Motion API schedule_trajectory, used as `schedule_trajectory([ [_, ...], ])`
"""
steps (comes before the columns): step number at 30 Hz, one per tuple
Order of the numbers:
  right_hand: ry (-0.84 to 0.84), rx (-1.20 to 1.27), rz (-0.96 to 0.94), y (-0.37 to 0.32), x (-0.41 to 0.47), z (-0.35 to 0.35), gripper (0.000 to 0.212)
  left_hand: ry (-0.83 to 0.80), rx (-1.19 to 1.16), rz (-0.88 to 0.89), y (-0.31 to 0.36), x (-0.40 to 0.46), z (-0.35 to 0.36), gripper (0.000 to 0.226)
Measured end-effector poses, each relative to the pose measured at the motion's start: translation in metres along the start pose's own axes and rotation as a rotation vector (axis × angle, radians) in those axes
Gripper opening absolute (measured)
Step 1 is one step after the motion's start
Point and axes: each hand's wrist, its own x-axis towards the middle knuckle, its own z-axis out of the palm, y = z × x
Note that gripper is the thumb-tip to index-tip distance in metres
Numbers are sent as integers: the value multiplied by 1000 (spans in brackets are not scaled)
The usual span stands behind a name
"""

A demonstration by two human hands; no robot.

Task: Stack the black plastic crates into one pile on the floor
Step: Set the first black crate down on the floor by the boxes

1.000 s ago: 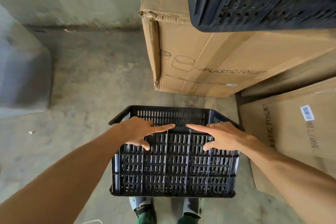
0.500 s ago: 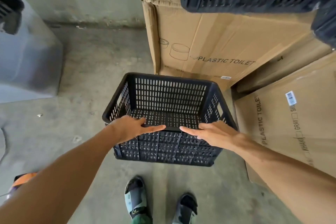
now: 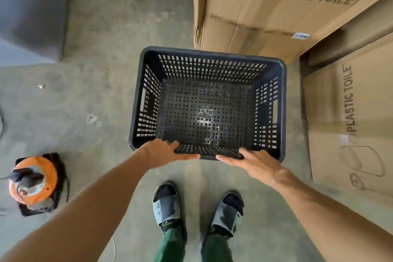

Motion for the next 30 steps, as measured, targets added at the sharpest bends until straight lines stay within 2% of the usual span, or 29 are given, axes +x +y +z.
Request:
schedule_trajectory([
  [1,0,19,-2,2,0,-1,109,-7,-5,7,-5,-1,0,100],
  [3,36,99,2,12,-4,-12,82,13,-65,-16,-19,-5,-6,103],
  [5,174,145,106,27,-6,-26,66,152,-166,-154,-38,-10,-12,102],
  [8,485,187,460,66,2,-41,70,419,-215,-611,-75,-11,-16,104],
  [10,473,265,755,91,13,-46,78,430,-283,-856,-101,-7,-15,109],
  [13,423,462,980,109,33,-35,77,393,-478,-982,-127,5,2,114],
  [15,523,519,994,107,42,-20,72,484,-609,-980,-127,10,15,107],
  [17,648,510,976,107,47,-9,72,652,-603,-965,-123,12,21,92],
  [19,705,476,947,110,49,-5,75,730,-580,-961,-120,11,21,84],
  [21,726,453,942,113,49,-7,77,751,-601,-1011,-115,11,16,82],
  [25,739,418,956,111,50,-5,75,690,-662,-1153,-106,16,11,85],
  [30,749,406,955,116,49,-3,76,769,-688,-1150,-100,18,16,77],
])
